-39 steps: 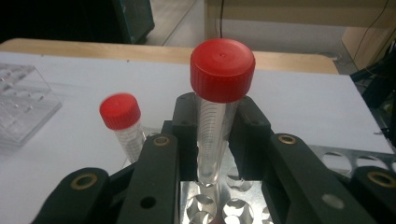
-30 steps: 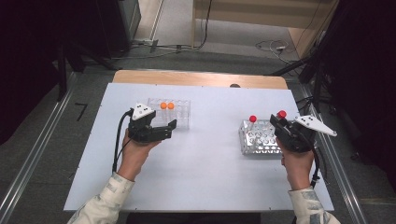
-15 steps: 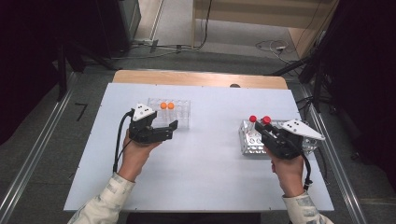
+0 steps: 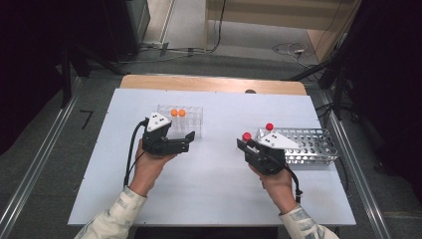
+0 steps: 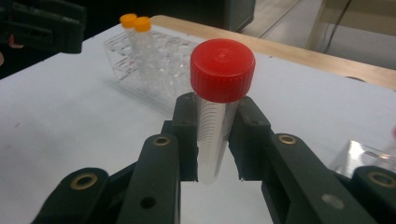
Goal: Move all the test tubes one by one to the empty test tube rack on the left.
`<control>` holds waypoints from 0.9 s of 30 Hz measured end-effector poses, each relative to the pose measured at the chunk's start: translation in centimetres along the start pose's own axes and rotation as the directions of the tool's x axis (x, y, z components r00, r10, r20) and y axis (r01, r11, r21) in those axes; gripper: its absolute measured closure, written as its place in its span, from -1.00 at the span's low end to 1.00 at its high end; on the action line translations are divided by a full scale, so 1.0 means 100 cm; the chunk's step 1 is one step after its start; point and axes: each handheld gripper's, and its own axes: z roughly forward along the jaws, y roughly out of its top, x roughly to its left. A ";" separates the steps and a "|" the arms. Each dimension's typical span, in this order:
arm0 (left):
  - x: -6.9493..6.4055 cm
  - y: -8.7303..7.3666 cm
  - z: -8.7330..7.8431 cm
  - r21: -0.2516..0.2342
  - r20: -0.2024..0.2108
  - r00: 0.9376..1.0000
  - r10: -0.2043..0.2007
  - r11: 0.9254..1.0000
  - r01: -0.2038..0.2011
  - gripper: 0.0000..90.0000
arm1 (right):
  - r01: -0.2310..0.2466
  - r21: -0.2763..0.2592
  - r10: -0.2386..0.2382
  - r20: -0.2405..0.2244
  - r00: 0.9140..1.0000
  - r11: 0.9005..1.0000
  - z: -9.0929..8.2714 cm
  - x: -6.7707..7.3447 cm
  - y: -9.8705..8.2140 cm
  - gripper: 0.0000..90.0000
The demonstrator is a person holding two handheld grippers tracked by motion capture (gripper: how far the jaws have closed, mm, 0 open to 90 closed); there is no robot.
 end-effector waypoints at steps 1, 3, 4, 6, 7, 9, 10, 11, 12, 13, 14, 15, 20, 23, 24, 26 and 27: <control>-0.002 0.000 0.000 0.000 0.007 1.000 0.006 1.000 -0.006 -0.70 | 0.013 0.010 -0.013 -0.012 1.000 1.000 0.006 0.006 -0.001 0.58; -0.008 0.000 -0.001 -0.005 0.030 0.999 0.017 1.000 -0.017 -0.68 | 0.020 0.015 -0.020 -0.018 1.000 1.000 0.010 0.010 -0.001 0.58; -0.012 0.001 -0.001 -0.005 0.044 0.999 0.024 1.000 -0.023 -0.66 | 0.028 0.019 -0.028 -0.025 0.999 0.999 0.013 0.013 -0.001 0.58; -0.019 0.001 -0.001 -0.006 0.070 0.997 0.039 0.999 -0.039 -0.63 | 0.047 0.029 -0.046 -0.043 0.998 0.998 0.022 0.023 -0.002 0.58; -0.023 0.001 -0.001 -0.003 0.081 0.996 0.047 0.999 -0.047 -0.63 | 0.047 0.029 -0.046 -0.043 0.998 0.998 0.022 0.023 -0.002 0.58; -0.029 0.001 -0.001 -0.003 0.101 0.993 0.058 0.998 -0.058 -0.61 | 0.058 0.034 -0.056 -0.055 0.997 0.998 0.028 0.028 -0.003 0.58; -0.031 0.001 -0.002 -0.004 0.106 0.992 0.066 0.998 -0.066 -0.58 | 0.064 0.038 -0.062 -0.062 0.996 0.997 0.034 0.033 -0.004 0.58; -0.033 0.001 -0.002 -0.003 0.112 0.991 0.069 0.998 -0.069 -0.57 | 0.063 0.042 -0.060 -0.065 0.996 0.997 0.035 0.035 -0.004 0.58; -0.034 0.001 -0.002 -0.005 0.118 0.990 0.073 0.997 -0.073 -0.57 | 0.063 0.042 -0.060 -0.065 0.996 0.997 0.035 0.035 -0.004 0.58; -0.035 0.001 -0.002 -0.004 0.121 0.990 0.074 0.997 -0.075 -0.56 | 0.065 0.045 -0.062 -0.074 0.995 0.997 0.040 0.038 -0.004 0.58; -0.035 0.001 -0.002 -0.003 0.123 0.989 0.076 0.997 -0.076 -0.56 | 0.065 0.045 -0.062 -0.074 0.995 0.997 0.040 0.038 -0.004 0.58; -0.036 0.000 -0.002 -0.002 0.124 0.989 0.077 0.997 -0.077 -0.56 | 0.068 0.047 -0.064 -0.077 0.995 0.997 0.042 0.040 -0.004 0.58; -0.039 0.000 -0.002 -0.004 0.140 0.987 0.083 0.996 -0.084 -0.47 | 0.077 0.062 -0.071 -0.096 0.993 0.995 0.053 0.048 -0.004 0.58; -0.041 -0.001 -0.002 -0.003 0.160 0.983 0.093 0.996 -0.094 -0.30 | 0.083 0.064 -0.076 -0.112 0.991 0.994 0.058 0.056 -0.003 0.58; -0.042 -0.001 -0.002 0.001 0.168 0.981 0.096 0.995 -0.097 -0.26 | 0.092 0.060 -0.085 -0.116 0.990 0.994 0.059 0.058 -0.002 0.58; -0.042 -0.002 -0.002 -0.004 0.189 0.977 0.099 0.995 -0.100 -0.11 | 0.097 0.057 -0.089 -0.124 0.988 0.994 0.060 0.062 -0.001 0.58; -0.042 -0.002 -0.002 -0.005 0.201 0.975 0.098 0.995 -0.099 -0.05 | 0.095 0.057 -0.087 -0.126 0.988 0.994 0.060 0.064 0.000 0.58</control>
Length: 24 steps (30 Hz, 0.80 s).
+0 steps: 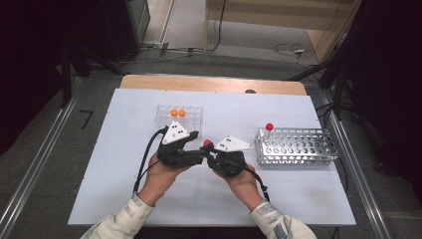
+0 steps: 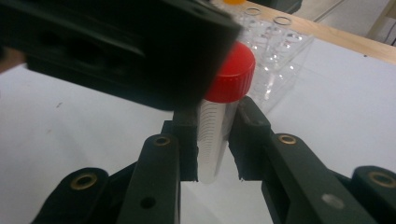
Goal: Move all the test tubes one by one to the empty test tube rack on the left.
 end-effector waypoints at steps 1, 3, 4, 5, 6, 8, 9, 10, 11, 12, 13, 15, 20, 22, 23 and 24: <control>0.000 0.000 0.000 -0.001 0.004 1.000 -0.001 1.000 0.001 0.03 | 0.004 0.000 -0.004 -0.003 1.000 1.000 0.000 0.001 0.000 0.58; 0.001 -0.001 0.000 -0.001 0.013 1.000 -0.002 1.000 0.002 0.15 | 0.014 -0.003 -0.014 -0.001 1.000 1.000 0.001 0.003 0.001 0.58; 0.002 -0.001 0.000 -0.001 0.018 1.000 -0.005 1.000 0.005 0.19 | 0.016 -0.002 -0.016 -0.002 1.000 1.000 0.001 0.004 0.001 0.58; 0.002 -0.001 0.000 0.001 0.018 1.000 -0.004 1.000 0.004 0.19 | 0.016 -0.002 -0.016 -0.002 1.000 1.000 0.001 0.004 0.001 0.58; 0.003 -0.001 0.000 0.006 0.021 1.000 -0.001 1.000 0.001 0.24 | 0.014 -0.003 -0.014 -0.002 1.000 1.000 0.002 0.004 0.001 0.58; 0.003 -0.002 0.001 0.010 0.028 1.000 -0.002 1.000 0.002 0.30 | 0.012 -0.003 -0.012 -0.001 1.000 1.000 0.001 0.003 0.001 0.58; 0.003 -0.002 0.001 0.014 0.027 1.000 -0.001 1.000 0.001 0.30 | 0.015 -0.004 -0.015 -0.002 1.000 1.000 0.001 0.003 0.001 0.58; 0.002 -0.003 0.002 0.016 0.030 1.000 -0.001 1.000 0.001 0.30 | 0.015 -0.004 -0.015 -0.002 1.000 1.000 0.001 0.003 0.001 0.58; 0.002 -0.003 0.003 0.019 0.031 1.000 0.003 1.000 -0.004 0.34 | 0.013 -0.006 -0.013 -0.002 1.000 1.000 0.001 0.004 0.001 0.58; 0.002 -0.004 0.004 0.023 0.036 0.999 0.005 1.000 -0.005 0.36 | 0.013 -0.007 -0.013 -0.002 1.000 1.000 0.001 0.004 0.001 0.58; 0.002 -0.004 0.004 0.024 0.035 0.999 0.006 1.000 -0.007 0.39 | 0.013 -0.008 -0.013 -0.002 1.000 1.000 0.001 0.004 0.002 0.58; 0.002 -0.005 0.005 0.028 0.039 0.999 0.006 1.000 -0.007 0.43 | 0.013 -0.009 -0.013 -0.003 1.000 1.000 0.000 0.004 0.002 0.58; 0.002 -0.005 0.005 0.028 0.037 0.999 0.018 0.999 -0.020 0.53 | 0.014 -0.007 -0.014 -0.005 1.000 1.000 0.000 0.004 0.001 0.58; 0.002 -0.005 0.004 0.027 0.035 0.999 0.020 0.999 -0.021 0.53 | 0.015 -0.006 -0.015 -0.006 1.000 1.000 0.000 0.004 0.001 0.55; 0.002 -0.005 0.004 0.027 0.032 0.999 0.024 0.999 -0.025 0.53 | 0.015 -0.007 -0.015 -0.009 1.000 1.000 0.000 0.004 0.002 0.45; 0.003 -0.004 0.004 0.024 0.031 0.999 0.021 0.999 -0.022 0.53 | 0.017 -0.008 -0.017 -0.017 1.000 1.000 0.000 0.004 0.002 0.34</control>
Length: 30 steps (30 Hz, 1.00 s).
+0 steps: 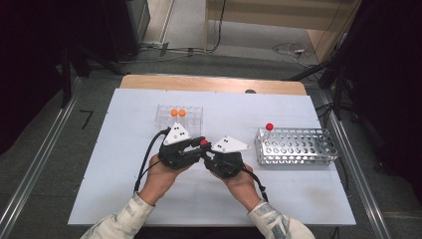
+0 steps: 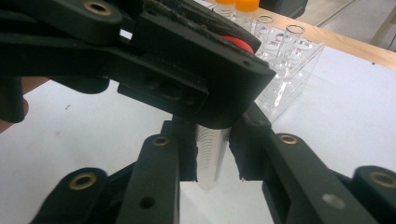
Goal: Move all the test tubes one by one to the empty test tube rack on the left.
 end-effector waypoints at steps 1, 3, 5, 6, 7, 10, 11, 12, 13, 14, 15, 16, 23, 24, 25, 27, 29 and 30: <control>0.001 0.000 0.000 0.000 0.000 1.000 -0.002 1.000 0.002 0.53 | 0.000 0.002 0.000 -0.008 1.000 1.000 0.000 0.000 0.000 0.24; 0.004 0.001 -0.003 -0.005 -0.009 1.000 -0.010 1.000 0.010 0.53 | 0.005 0.007 -0.004 -0.024 1.000 1.000 -0.001 -0.001 -0.001 0.05; 0.006 0.001 -0.004 -0.007 -0.014 1.000 -0.013 1.000 0.013 0.53 | 0.005 0.011 -0.005 -0.029 1.000 1.000 -0.004 -0.003 -0.002 -0.08; 0.007 0.001 -0.004 -0.010 -0.017 1.000 -0.018 1.000 0.018 0.53 | 0.005 0.011 -0.005 -0.029 1.000 1.000 -0.004 -0.003 -0.002 -0.08; 0.009 0.002 -0.005 -0.013 -0.021 0.999 -0.024 1.000 0.023 0.53 | 0.001 0.012 -0.001 -0.030 1.000 1.000 -0.006 -0.004 -0.002 -0.15; 0.013 0.002 -0.006 -0.015 -0.032 0.999 -0.034 0.999 0.034 0.53 | -0.014 0.009 0.015 -0.021 1.000 1.000 -0.013 -0.009 -0.005 -0.36; 0.015 0.003 -0.007 -0.014 -0.034 0.999 -0.038 0.999 0.038 0.53 | -0.021 0.008 0.021 -0.015 1.000 1.000 -0.016 -0.011 -0.006 -0.40; 0.017 0.003 -0.007 -0.013 -0.040 0.998 -0.042 0.999 0.042 0.53 | -0.023 0.008 0.023 -0.014 1.000 1.000 -0.019 -0.013 -0.008 -0.42; 0.019 0.003 -0.008 -0.013 -0.045 0.998 -0.045 0.999 0.044 0.53 | -0.028 0.007 0.028 -0.012 1.000 1.000 -0.022 -0.015 -0.009 -0.43; 0.021 0.003 -0.009 -0.018 -0.049 0.998 -0.050 0.999 0.050 0.53 | -0.032 0.009 0.032 -0.008 0.999 0.999 -0.026 -0.016 -0.011 -0.43; 0.023 0.004 -0.010 -0.021 -0.054 0.997 -0.055 0.998 0.054 0.53 | -0.031 0.009 0.031 -0.005 0.999 0.999 -0.029 -0.018 -0.013 -0.44; 0.025 0.005 -0.011 -0.024 -0.057 0.996 -0.061 0.998 0.060 0.53 | -0.034 0.009 0.034 -0.003 0.999 0.999 -0.032 -0.020 -0.015 -0.44; 0.046 0.009 -0.022 -0.047 -0.109 0.989 -0.097 0.995 0.092 0.53 | -0.059 0.006 0.059 0.032 0.998 0.998 -0.052 -0.035 -0.029 -0.45; 0.049 0.010 -0.024 -0.056 -0.113 0.988 -0.107 0.993 0.101 0.53 | -0.059 0.008 0.059 0.037 0.998 0.998 -0.055 -0.038 -0.031 -0.46; 0.052 0.011 -0.026 -0.061 -0.123 0.986 -0.110 0.993 0.103 0.53 | -0.064 0.008 0.064 0.045 0.997 0.998 -0.058 -0.040 -0.033 -0.47; 0.059 0.013 -0.031 -0.070 -0.141 0.983 -0.120 0.991 0.111 0.53 | -0.077 0.011 0.076 0.055 0.996 0.997 -0.063 -0.045 -0.038 -0.49; 0.065 0.014 -0.035 -0.076 -0.158 0.979 -0.130 0.990 0.119 0.53 | -0.086 0.014 0.085 0.067 0.994 0.996 -0.067 -0.049 -0.041 -0.50; 0.067 0.014 -0.037 -0.077 -0.167 0.977 -0.133 0.990 0.122 0.53 | -0.089 0.016 0.087 0.070 0.994 0.996 -0.070 -0.051 -0.043 -0.51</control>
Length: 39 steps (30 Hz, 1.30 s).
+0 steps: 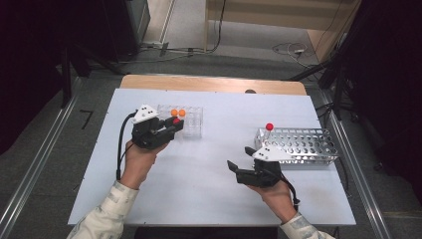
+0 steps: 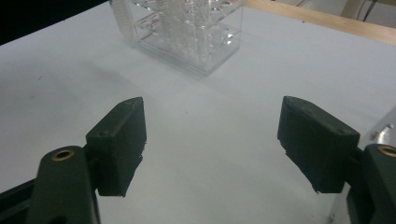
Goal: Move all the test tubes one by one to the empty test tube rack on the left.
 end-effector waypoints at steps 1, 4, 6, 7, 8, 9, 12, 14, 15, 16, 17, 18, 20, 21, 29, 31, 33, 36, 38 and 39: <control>0.002 0.001 -0.001 -0.001 -0.008 1.000 -0.001 1.000 0.001 0.53 | -0.005 0.000 0.005 0.003 1.000 1.000 -0.002 -0.001 -0.001 -0.51; 0.008 0.003 -0.003 -0.005 -0.026 1.000 -0.008 1.000 0.008 0.53 | -0.012 -0.010 0.012 0.012 1.000 1.000 -0.008 -0.005 -0.004 -0.51; 0.011 0.004 -0.004 -0.007 -0.035 0.999 -0.010 1.000 0.010 0.53 | -0.017 -0.017 0.017 0.017 1.000 1.000 -0.011 -0.007 -0.005 -0.51; 0.012 0.005 -0.004 -0.008 -0.039 0.999 -0.013 1.000 0.012 0.53 | -0.019 -0.019 0.020 0.021 1.000 1.000 -0.012 -0.008 -0.005 -0.51; 0.013 0.005 -0.005 -0.008 -0.043 0.999 -0.013 1.000 0.013 0.53 | -0.019 -0.022 0.020 0.024 1.000 1.000 -0.013 -0.009 -0.005 -0.51; 0.013 0.006 -0.005 -0.008 -0.046 0.999 -0.012 1.000 0.012 0.53 | -0.023 -0.024 0.023 0.027 0.999 0.999 -0.014 -0.010 -0.006 -0.51; 0.015 0.006 -0.004 -0.009 -0.055 0.998 -0.012 1.000 0.012 0.53 | -0.026 -0.030 0.027 0.041 0.999 0.999 -0.017 -0.014 -0.008 -0.51; 0.017 0.007 -0.005 -0.010 -0.062 0.998 -0.014 1.000 0.013 0.53 | -0.036 -0.028 0.037 0.048 0.998 0.999 -0.018 -0.017 -0.010 -0.51; 0.018 0.008 -0.005 -0.009 -0.063 0.998 -0.013 1.000 0.013 0.53 | -0.039 -0.028 0.040 0.052 0.998 0.999 -0.019 -0.018 -0.010 -0.51; 0.018 0.009 -0.005 -0.013 -0.068 0.998 -0.014 1.000 0.013 0.53 | -0.037 -0.031 0.038 0.054 0.998 0.999 -0.020 -0.020 -0.011 -0.51; 0.019 0.010 -0.006 -0.015 -0.069 0.997 -0.016 1.000 0.015 0.53 | -0.039 -0.031 0.041 0.058 0.997 0.999 -0.021 -0.021 -0.012 -0.51; 0.020 0.011 -0.006 -0.014 -0.074 0.997 -0.013 1.000 0.012 0.53 | -0.044 -0.033 0.046 0.060 0.997 0.998 -0.022 -0.022 -0.012 -0.51; 0.021 0.013 -0.006 -0.016 -0.083 0.996 -0.010 1.000 0.008 0.53 | -0.048 -0.039 0.050 0.068 0.996 0.998 -0.025 -0.024 -0.013 -0.50; 0.022 0.015 -0.006 -0.016 -0.088 0.996 -0.009 1.000 0.008 0.53 | -0.048 -0.043 0.051 0.071 0.996 0.998 -0.026 -0.024 -0.014 -0.50; 0.034 0.025 -0.004 -0.031 -0.135 0.990 -0.028 0.999 0.024 0.53 | -0.055 -0.056 0.059 0.077 0.995 0.997 -0.030 -0.026 -0.014 -0.50; 0.036 0.027 -0.002 -0.038 -0.143 0.989 -0.032 0.999 0.027 0.53 | -0.054 -0.056 0.058 0.077 0.995 0.997 -0.029 -0.025 -0.014 -0.50; 0.037 0.029 -0.001 -0.045 -0.147 0.989 -0.033 0.999 0.027 0.53 | -0.052 -0.054 0.056 0.078 0.995 0.997 -0.029 -0.025 -0.014 -0.50; 0.037 0.033 0.002 -0.049 -0.155 0.987 -0.027 0.999 0.020 0.53 | -0.056 -0.057 0.061 0.079 0.995 0.997 -0.029 -0.026 -0.014 -0.50; 0.037 0.036 0.003 -0.056 -0.163 0.986 -0.026 0.998 0.017 0.53 | -0.055 -0.060 0.059 0.080 0.995 0.997 -0.030 -0.026 -0.014 -0.50; 0.037 0.037 0.004 -0.057 -0.165 0.986 -0.027 0.998 0.018 0.53 | -0.058 -0.059 0.062 0.080 0.995 0.997 -0.030 -0.026 -0.014 -0.50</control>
